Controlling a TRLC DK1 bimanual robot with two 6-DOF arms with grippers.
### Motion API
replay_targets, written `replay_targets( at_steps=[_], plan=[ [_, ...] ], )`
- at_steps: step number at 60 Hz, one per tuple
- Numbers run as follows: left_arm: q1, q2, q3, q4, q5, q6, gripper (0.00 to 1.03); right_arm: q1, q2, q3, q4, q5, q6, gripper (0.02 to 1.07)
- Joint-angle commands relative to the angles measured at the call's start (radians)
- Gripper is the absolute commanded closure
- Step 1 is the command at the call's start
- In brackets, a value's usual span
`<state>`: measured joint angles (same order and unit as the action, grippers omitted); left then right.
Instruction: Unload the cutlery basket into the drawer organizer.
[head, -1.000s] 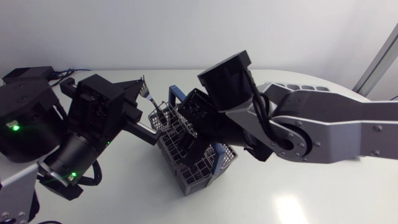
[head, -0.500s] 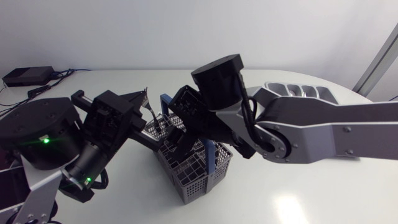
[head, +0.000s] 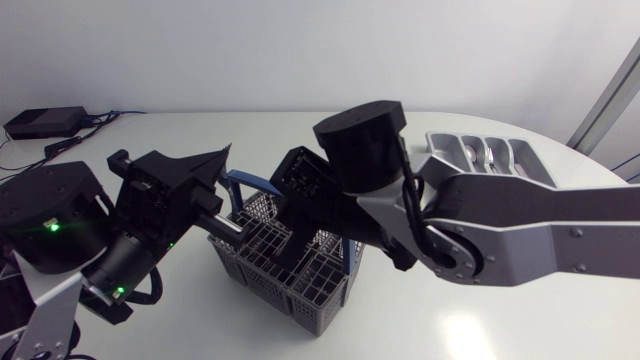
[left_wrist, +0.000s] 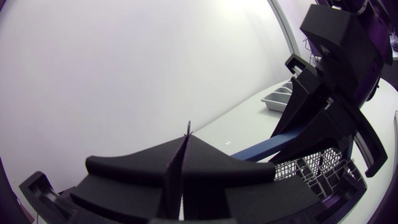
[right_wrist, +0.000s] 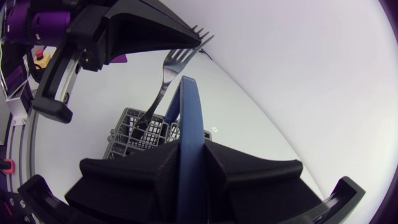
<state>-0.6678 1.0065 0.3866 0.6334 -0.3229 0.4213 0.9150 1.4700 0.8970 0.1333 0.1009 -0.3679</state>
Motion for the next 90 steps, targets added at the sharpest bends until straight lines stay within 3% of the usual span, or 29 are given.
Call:
replay_targets(
  at_steps=[1,14,29,33,41,44,49,75,82,90],
  plan=[
    [-0.006,-0.032,0.0,0.026,0.031,-0.026,0.9,-0.007,-0.005,-0.027,-0.058,-0.023,-0.039,0.92],
    [-0.03,-0.052,0.018,-0.003,0.025,-0.021,0.9,-0.087,0.007,-0.018,-0.063,-0.064,-0.075,0.92],
    [-0.061,-0.016,0.031,0.0,0.013,-0.016,0.9,-0.197,0.032,-0.01,-0.049,-0.098,-0.131,0.81],
    [-0.069,0.0,0.034,0.003,0.008,-0.016,0.9,-0.199,0.032,-0.017,-0.054,-0.106,-0.131,0.7],
    [-0.072,0.043,0.058,0.009,0.005,-0.019,0.9,-0.14,-0.005,-0.033,-0.069,-0.086,-0.128,0.3],
    [-0.072,0.055,0.072,0.012,0.005,-0.019,0.9,-0.12,-0.022,-0.035,-0.077,-0.072,-0.128,0.2],
    [-0.072,0.073,0.097,0.014,0.005,-0.018,0.9,-0.093,-0.046,-0.032,-0.092,-0.046,-0.129,0.14],
    [-0.067,0.158,0.13,0.035,-0.001,-0.013,0.9,0.033,-0.274,-0.01,-0.27,0.02,-0.095,0.14],
    [-0.067,0.162,0.146,0.035,-0.001,-0.013,0.9,0.058,-0.297,-0.055,-0.278,0.019,-0.068,0.27],
    [-0.064,0.173,0.164,0.035,-0.001,-0.013,0.9,0.078,-0.301,-0.092,-0.267,0.013,-0.042,0.49]
  ],
)
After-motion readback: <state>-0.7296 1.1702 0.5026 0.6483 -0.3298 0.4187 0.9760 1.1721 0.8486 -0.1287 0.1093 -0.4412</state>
